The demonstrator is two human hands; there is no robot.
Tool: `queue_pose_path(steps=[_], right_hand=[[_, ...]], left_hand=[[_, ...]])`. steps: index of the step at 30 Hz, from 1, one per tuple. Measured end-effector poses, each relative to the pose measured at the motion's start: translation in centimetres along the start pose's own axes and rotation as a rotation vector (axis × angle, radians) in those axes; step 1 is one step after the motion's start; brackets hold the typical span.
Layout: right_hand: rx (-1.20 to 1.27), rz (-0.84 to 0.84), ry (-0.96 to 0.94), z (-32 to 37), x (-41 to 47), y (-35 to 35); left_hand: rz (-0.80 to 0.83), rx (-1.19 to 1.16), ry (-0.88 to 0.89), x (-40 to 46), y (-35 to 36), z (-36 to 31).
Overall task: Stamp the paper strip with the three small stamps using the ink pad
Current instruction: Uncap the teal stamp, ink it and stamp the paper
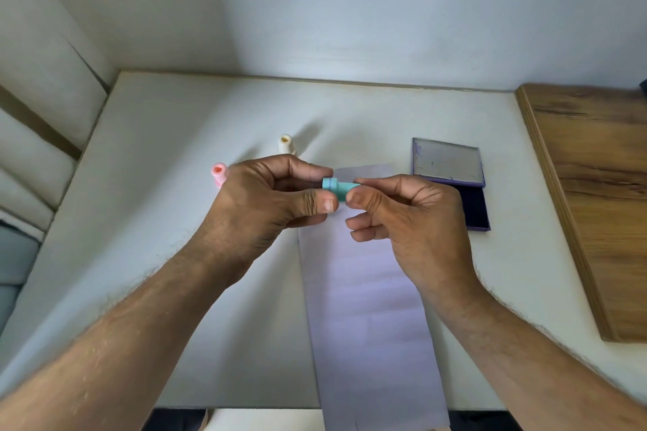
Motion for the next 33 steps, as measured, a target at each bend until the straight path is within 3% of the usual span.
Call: queue_pose_path(steps=[6,13,22,27,33], right_hand=[[0.099,0.008,0.13,0.1,-0.1,0.4],[0.523,0.039,0.365,0.1,-0.3,1.4],[0.566,-0.06,0.319,1.6,1.0,2.0],[0.193,-0.148,0.122,2.8,3.1,2.0],[-0.72,-0.19,-0.137,2.0,6.2,3.8]], left_hand=[[0.002,0.103,0.04,0.1,-0.1,-0.4],[-0.055,0.266,0.167,-0.4,-0.1,-0.8],[-0.21,0.25,0.153,-0.4,-0.9,-1.2],[-0.304,0.286,0.153,-0.4,-1.3,-1.2],[-0.387,0.282,0.19,-0.3,-1.7,-1.4]])
Point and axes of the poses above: each hand's wrist, its own x-axis towards the middle knuckle, its own y-axis out of the palm, z = x × y, the point moved 1 cm from there along x, towards the middle knuckle, and after that the axes turned 8 degrees about z, right-handed, at the moved point
